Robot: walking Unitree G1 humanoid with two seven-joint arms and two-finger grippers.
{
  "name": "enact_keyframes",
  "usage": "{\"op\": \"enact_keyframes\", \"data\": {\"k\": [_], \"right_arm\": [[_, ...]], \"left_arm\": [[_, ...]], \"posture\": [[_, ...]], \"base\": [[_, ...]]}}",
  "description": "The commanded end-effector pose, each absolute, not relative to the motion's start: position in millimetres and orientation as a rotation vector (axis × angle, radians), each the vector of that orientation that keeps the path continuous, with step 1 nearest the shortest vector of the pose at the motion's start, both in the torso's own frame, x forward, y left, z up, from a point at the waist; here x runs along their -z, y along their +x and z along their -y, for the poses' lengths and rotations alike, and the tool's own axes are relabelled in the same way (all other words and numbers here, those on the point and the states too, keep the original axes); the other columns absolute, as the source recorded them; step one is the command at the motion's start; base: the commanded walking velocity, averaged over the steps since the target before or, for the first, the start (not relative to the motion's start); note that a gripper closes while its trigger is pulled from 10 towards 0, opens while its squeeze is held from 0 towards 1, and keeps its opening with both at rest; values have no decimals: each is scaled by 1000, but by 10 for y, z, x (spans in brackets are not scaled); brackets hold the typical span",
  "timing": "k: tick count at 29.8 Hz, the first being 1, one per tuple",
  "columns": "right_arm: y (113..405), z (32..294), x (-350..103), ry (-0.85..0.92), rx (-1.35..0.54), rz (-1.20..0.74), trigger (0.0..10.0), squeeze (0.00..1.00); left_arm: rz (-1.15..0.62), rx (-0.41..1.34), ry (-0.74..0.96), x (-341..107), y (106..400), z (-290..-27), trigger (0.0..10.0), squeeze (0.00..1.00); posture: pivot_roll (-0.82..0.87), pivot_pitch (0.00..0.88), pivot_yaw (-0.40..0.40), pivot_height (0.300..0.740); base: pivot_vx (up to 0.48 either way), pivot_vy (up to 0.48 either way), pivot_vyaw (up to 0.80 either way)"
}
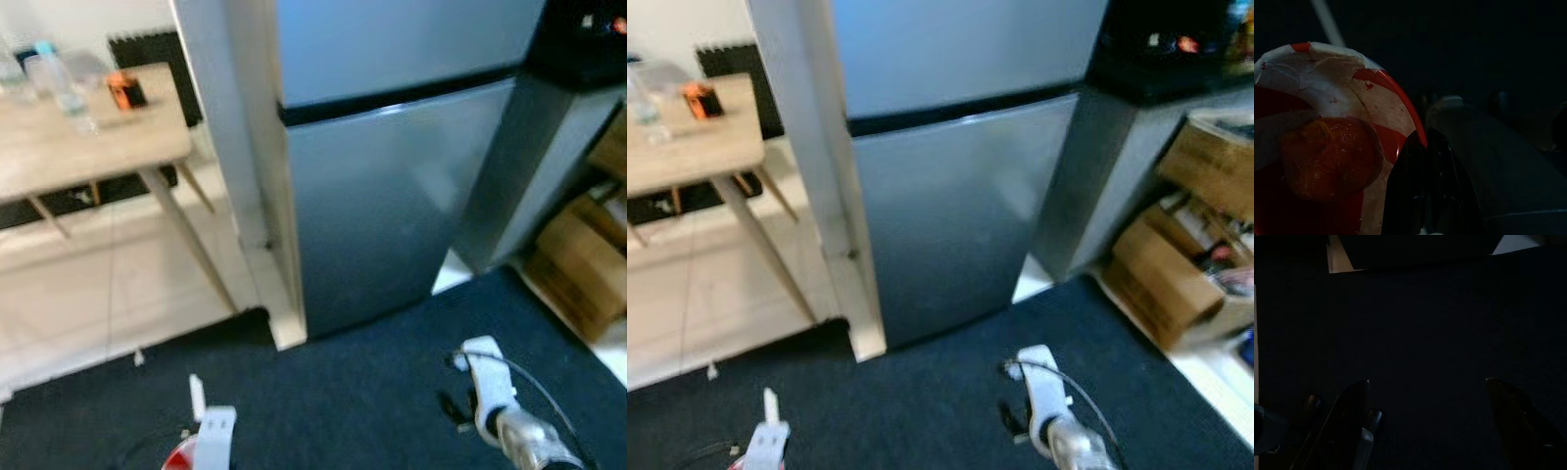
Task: Restocking fridge
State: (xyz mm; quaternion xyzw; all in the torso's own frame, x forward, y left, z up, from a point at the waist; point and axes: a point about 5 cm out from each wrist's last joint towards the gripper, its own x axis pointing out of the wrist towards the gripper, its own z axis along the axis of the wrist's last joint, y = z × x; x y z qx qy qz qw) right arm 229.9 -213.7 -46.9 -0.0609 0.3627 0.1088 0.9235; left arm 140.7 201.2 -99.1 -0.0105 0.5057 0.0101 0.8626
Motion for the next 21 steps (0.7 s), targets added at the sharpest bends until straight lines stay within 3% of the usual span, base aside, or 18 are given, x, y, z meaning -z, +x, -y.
{"op": "enact_keyframes", "data": {"k": [1,5,7,11,21], "right_arm": [[2284,2094,488,-135,-244,-752,10000,0],[2276,2090,494,-144,-250,-756,10000,0],[2094,2140,606,-154,-235,-829,10000,0],[2022,2156,647,-156,-230,-855,10000,0],[1949,2163,687,-155,-231,-881,10000,0]], "left_arm": [[-1056,-31,-6,985,1403,-2053,10000,0],[-1055,-33,-5,984,1405,-2054,10000,0],[-1057,-18,-1,988,1402,-2035,10000,0],[-1057,-9,-1,989,1403,-2021,10000,0],[-1054,1,5,986,1413,-2014,10000,0]], "posture": [[-32,10,-21,740],[-32,10,-21,740],[-33,11,-22,740],[-33,11,-22,740],[-37,9,-21,740]], "base": [[0,0,0],[0,0,0],[0,0,0],[0,0,0],[281,0,0]]}}
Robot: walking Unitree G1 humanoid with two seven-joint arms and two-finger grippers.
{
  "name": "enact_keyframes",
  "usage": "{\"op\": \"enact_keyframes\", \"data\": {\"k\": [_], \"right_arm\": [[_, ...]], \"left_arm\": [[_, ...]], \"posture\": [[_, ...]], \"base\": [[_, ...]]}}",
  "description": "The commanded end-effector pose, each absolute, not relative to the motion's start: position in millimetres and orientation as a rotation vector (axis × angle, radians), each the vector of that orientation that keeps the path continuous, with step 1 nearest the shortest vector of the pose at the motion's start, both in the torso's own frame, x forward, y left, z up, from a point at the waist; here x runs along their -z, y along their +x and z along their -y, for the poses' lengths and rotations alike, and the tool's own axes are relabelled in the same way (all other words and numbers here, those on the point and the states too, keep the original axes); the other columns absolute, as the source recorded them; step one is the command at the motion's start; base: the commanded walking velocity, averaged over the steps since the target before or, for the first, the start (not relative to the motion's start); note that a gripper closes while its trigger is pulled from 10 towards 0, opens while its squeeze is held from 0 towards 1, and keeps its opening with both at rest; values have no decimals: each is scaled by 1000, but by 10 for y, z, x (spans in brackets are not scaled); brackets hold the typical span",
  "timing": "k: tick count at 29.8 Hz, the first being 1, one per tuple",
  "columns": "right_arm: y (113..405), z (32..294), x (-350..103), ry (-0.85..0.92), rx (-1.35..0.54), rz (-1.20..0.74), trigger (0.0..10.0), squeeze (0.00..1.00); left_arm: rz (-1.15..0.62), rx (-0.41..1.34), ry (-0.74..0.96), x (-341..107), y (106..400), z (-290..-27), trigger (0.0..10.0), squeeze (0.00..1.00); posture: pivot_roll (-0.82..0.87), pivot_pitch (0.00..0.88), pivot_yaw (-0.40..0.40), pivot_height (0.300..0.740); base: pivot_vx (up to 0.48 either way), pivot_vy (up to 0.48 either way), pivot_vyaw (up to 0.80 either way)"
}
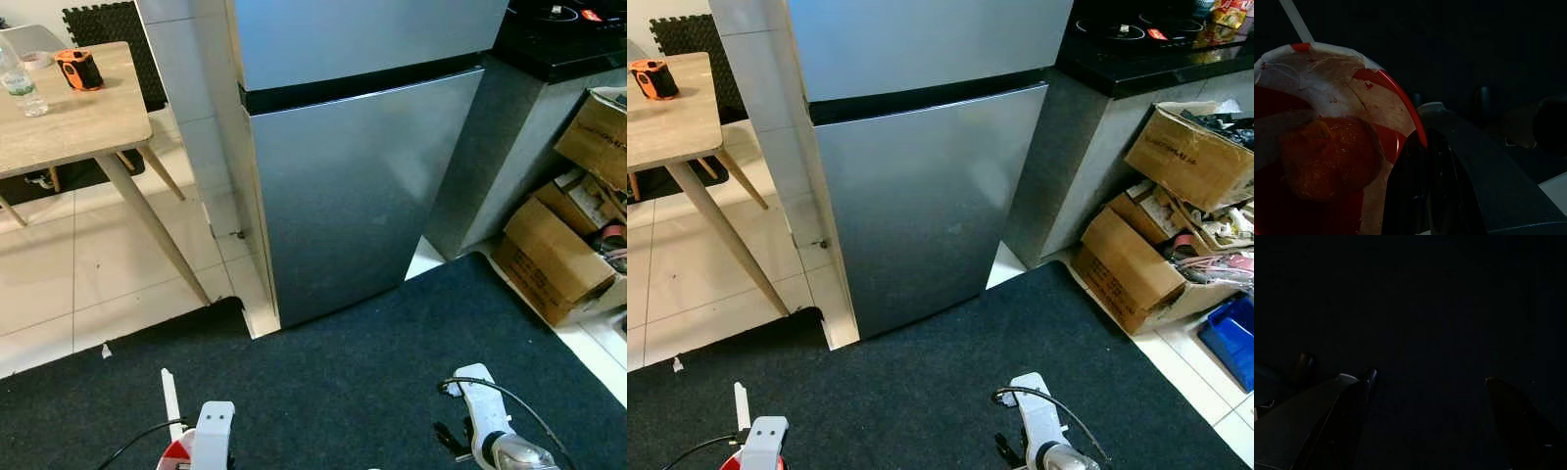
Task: Restocking fridge
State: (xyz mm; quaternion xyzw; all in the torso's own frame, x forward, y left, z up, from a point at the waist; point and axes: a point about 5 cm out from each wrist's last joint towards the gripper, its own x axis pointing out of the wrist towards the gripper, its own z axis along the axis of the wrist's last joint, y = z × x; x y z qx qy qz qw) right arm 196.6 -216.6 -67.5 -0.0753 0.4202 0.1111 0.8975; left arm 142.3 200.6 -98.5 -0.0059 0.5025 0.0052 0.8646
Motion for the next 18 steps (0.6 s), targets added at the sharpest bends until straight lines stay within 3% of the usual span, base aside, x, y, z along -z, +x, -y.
{"op": "enact_keyframes", "data": {"k": [1,18], "right_arm": [[1949,2163,687,-155,-231,-881,10000,0],[1980,2095,680,-153,-259,-867,10000,0]], "left_arm": [[-1054,1,5,986,1413,-2014,10000,0],[-1051,14,16,980,1424,-2019,10000,0]], "posture": [[-37,9,-21,740],[-36,7,-15,740]], "base": [[296,0,0],[300,0,0]]}}
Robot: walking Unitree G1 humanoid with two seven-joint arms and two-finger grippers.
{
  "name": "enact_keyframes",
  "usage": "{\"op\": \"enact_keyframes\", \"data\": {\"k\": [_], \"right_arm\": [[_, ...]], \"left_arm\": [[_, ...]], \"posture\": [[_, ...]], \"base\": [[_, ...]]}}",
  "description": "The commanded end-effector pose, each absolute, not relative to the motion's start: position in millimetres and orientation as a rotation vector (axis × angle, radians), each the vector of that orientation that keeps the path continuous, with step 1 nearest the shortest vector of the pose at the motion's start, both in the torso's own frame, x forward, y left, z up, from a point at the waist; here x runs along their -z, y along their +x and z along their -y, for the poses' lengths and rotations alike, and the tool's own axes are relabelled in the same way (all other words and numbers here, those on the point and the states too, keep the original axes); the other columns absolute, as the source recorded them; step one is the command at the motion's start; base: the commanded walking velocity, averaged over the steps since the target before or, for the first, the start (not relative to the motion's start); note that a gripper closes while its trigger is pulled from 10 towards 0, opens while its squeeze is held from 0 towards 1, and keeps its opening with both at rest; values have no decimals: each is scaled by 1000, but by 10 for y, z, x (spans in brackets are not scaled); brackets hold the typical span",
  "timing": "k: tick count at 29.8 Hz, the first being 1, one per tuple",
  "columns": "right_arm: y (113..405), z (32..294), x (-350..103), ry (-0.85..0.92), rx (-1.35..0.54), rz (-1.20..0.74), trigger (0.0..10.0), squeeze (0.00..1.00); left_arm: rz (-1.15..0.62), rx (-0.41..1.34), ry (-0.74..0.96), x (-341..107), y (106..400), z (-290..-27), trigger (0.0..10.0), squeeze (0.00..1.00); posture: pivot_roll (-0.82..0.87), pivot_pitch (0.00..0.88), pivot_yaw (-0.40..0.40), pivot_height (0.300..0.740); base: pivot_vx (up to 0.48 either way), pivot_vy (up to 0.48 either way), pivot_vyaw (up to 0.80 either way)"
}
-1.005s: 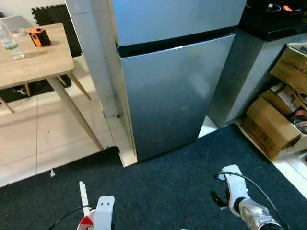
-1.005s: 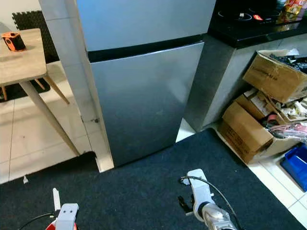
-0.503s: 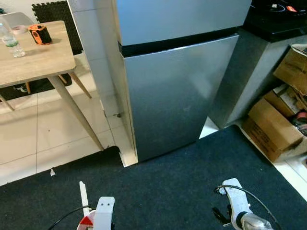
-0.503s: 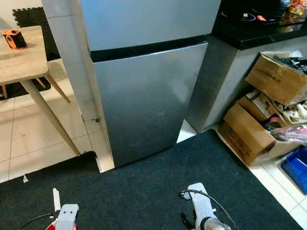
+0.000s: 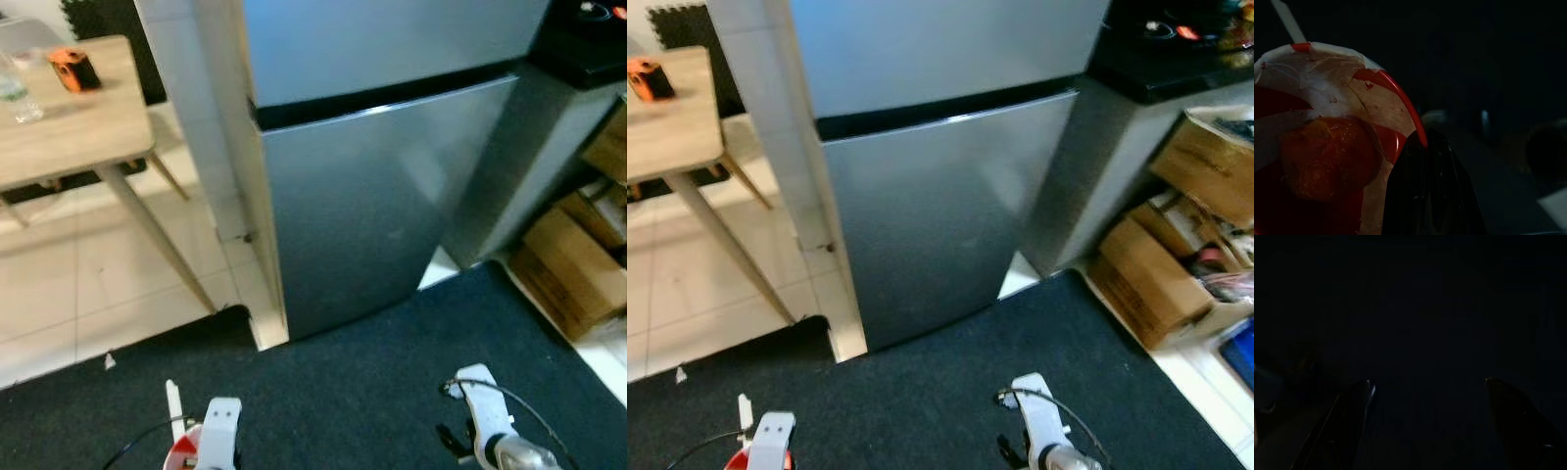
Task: Restocking fridge
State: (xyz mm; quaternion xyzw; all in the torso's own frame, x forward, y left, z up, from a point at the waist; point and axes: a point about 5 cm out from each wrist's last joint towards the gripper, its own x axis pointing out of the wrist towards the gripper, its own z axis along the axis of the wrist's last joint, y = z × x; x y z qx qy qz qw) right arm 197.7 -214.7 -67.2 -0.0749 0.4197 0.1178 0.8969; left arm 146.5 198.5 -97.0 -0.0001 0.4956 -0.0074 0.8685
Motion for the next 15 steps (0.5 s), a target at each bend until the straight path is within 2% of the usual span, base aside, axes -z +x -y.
{"op": "enact_keyframes", "data": {"k": [1,9,13,15], "right_arm": [[1980,2095,680,-153,-259,-867,10000,0],[2000,2098,667,-156,-261,-858,10000,0],[2021,2097,654,-157,-263,-848,10000,0],[2042,2092,640,-159,-267,-836,10000,0]], "left_arm": [[-1051,14,16,980,1424,-2019,10000,0],[-1040,21,15,969,1451,-2018,10000,0],[-1033,39,21,959,1485,-2001,10000,0],[-1041,54,30,962,1477,-2000,10000,0]], "posture": [[-36,7,-15,740],[-39,2,-13,740],[-39,0,-10,740],[-39,0,-9,740]], "base": [[304,0,0],[301,0,0],[0,0,0],[0,-469,0]]}}
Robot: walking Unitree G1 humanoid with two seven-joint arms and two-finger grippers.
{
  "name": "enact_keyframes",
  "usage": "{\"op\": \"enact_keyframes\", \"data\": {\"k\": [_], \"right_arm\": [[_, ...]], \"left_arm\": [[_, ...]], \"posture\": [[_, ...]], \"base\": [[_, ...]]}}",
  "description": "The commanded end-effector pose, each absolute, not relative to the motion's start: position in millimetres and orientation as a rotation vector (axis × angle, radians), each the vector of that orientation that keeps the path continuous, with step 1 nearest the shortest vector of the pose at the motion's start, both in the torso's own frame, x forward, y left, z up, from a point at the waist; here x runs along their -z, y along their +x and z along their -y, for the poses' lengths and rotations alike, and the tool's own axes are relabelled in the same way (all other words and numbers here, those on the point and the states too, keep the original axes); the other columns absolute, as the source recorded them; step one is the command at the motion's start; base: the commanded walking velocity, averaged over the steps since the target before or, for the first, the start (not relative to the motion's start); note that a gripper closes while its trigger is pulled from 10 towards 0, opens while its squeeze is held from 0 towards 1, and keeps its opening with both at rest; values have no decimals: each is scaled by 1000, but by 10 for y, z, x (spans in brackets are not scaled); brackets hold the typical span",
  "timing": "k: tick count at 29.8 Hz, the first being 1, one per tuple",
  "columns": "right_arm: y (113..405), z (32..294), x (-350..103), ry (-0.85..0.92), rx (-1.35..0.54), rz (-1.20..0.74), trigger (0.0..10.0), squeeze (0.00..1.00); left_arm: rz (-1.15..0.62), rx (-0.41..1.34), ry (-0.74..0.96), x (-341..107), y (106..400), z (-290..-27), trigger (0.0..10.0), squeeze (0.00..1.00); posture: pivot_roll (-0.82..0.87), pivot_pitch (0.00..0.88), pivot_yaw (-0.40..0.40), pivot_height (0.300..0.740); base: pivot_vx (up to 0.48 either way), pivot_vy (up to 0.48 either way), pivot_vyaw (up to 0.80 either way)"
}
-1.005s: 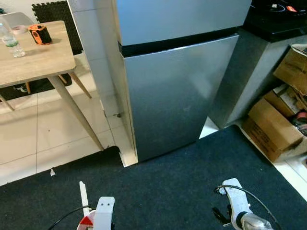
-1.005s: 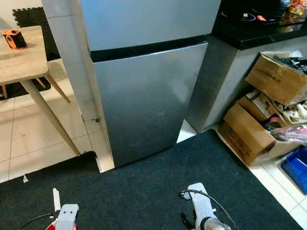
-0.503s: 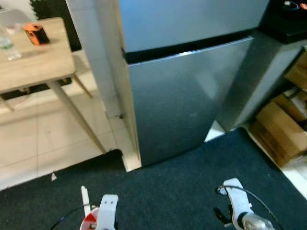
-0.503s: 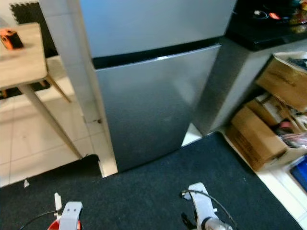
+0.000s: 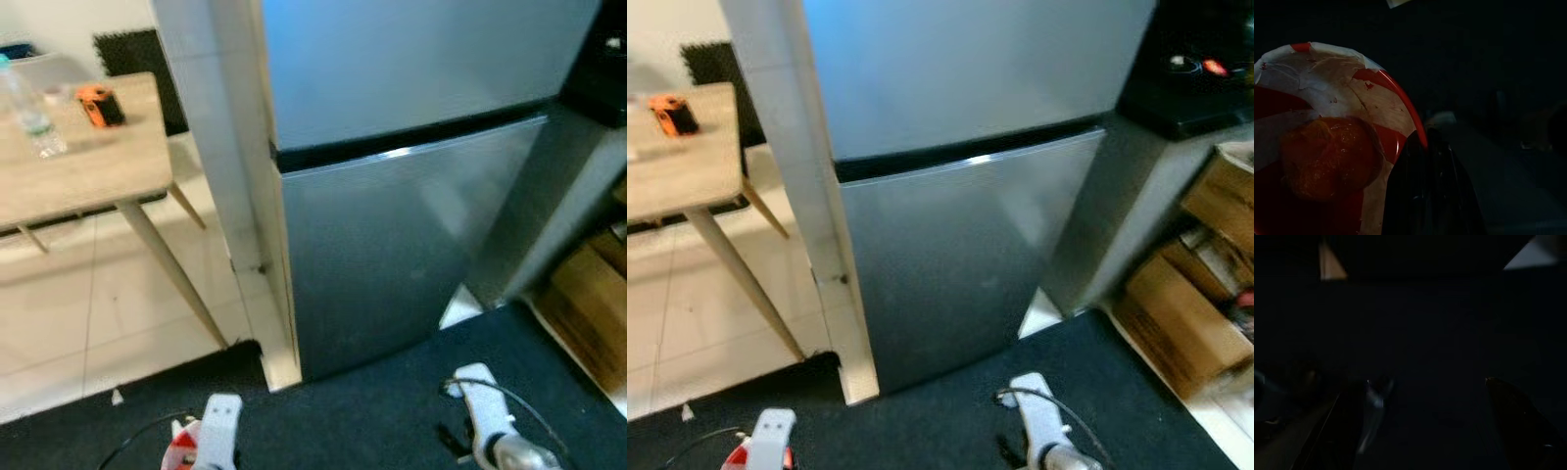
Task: Restocking fridge
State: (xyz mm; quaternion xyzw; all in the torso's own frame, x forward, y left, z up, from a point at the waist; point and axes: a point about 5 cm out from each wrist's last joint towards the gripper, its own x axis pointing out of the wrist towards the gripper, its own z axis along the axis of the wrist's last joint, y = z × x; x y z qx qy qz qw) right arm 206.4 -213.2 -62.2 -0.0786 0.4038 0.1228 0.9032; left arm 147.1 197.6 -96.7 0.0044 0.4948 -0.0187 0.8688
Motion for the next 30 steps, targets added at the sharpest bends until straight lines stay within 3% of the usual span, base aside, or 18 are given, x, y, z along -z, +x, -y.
{"op": "enact_keyframes", "data": {"k": [1,4,10,11,13,16,19,23,24,30], "right_arm": [[2042,2092,640,-159,-267,-836,10000,0],[2130,2087,582,-163,-275,-795,10000,0],[2384,2043,390,-139,-329,-668,10000,0],[2511,1951,272,-124,-428,-592,10000,0],[2511,1951,272,-124,-428,-592,10000,0],[2887,1661,-194,-93,-730,-351,10000,0],[3106,1517,-511,-81,-831,-230,10000,0],[3170,1473,-612,-77,-855,-197,10000,0],[3355,1344,-925,-157,-900,-87,10000,0],[3499,1274,-1166,-213,-894,-14,10000,0]], "left_arm": [[-1041,54,30,962,1477,-2000,10000,0],[-1040,43,26,962,1475,-2008,10000,0],[-1034,27,20,957,1478,-2028,10000,0],[-1036,27,21,960,1472,-2029,10000,0],[-1036,27,21,960,1472,-2029,10000,0],[-1043,27,19,972,1444,-2015,10000,0],[-1047,30,16,981,1428,-1998,10000,0],[-1048,31,15,983,1423,-1992,10000,0],[-1050,37,13,992,1405,-1971,10000,0],[-1053,40,12,999,1387,-1962,10000,0]], "posture": [[-39,0,-9,740],[-40,2,-5,740],[-42,7,-4,740],[-42,7,-4,740],[-42,7,-4,740],[-45,16,-11,740],[-44,20,-16,740],[-44,20,-16,740],[-41,26,-23,740],[-35,33,-29,740]], "base": [[0,-469,0],[0,-434,0],[0,0,0],[0,0,0],[0,0,0],[0,0,0],[0,0,0],[0,0,0],[0,0,775],[0,0,775]]}}
